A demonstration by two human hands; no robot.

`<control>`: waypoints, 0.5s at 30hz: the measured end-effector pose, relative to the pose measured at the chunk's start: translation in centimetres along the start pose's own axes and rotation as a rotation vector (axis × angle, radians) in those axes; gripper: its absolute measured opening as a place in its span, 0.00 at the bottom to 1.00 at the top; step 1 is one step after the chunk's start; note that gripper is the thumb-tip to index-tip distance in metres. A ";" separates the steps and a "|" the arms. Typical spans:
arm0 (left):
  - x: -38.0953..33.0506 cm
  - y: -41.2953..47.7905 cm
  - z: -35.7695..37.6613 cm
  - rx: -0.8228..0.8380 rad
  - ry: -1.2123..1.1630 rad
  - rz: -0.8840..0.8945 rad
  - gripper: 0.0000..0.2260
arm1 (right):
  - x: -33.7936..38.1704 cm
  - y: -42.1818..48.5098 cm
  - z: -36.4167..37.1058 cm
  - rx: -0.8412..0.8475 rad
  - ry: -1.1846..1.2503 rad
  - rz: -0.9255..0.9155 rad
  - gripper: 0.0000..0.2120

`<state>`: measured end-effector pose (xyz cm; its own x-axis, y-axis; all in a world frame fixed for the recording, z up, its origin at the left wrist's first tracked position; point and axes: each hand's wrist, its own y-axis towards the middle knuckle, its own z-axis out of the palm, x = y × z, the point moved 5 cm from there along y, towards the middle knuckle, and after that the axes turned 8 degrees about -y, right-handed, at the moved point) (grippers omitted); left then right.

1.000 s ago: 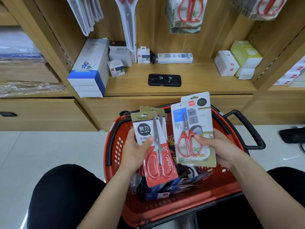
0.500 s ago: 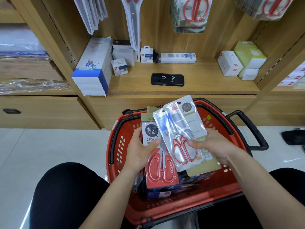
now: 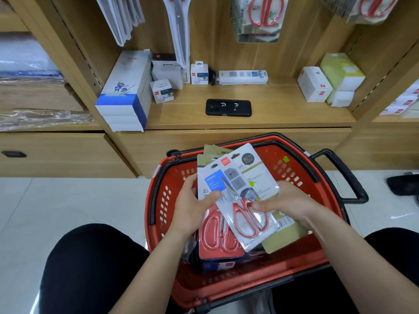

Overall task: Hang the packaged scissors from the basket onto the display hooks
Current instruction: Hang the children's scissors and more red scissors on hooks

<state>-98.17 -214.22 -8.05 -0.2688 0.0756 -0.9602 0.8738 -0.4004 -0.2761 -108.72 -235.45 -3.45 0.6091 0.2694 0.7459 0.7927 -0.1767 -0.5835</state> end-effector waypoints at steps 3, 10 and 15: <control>-0.1 0.3 -0.2 -0.010 -0.004 0.006 0.21 | 0.1 -0.1 0.2 -0.059 0.071 -0.046 0.13; -1.8 0.1 -1.9 -0.067 0.032 0.053 0.20 | -0.3 -1.2 -1.0 -0.101 0.524 0.092 0.19; -3.0 -0.5 -1.4 -0.059 0.032 0.086 0.22 | 0.3 -1.1 -0.2 -0.087 0.499 0.036 0.27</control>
<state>-97.29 -212.99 -5.11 -0.1799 0.0728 -0.9810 0.9155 -0.3523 -0.1940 -109.37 -235.40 -2.54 0.5571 -0.2193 0.8009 0.7572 -0.2618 -0.5984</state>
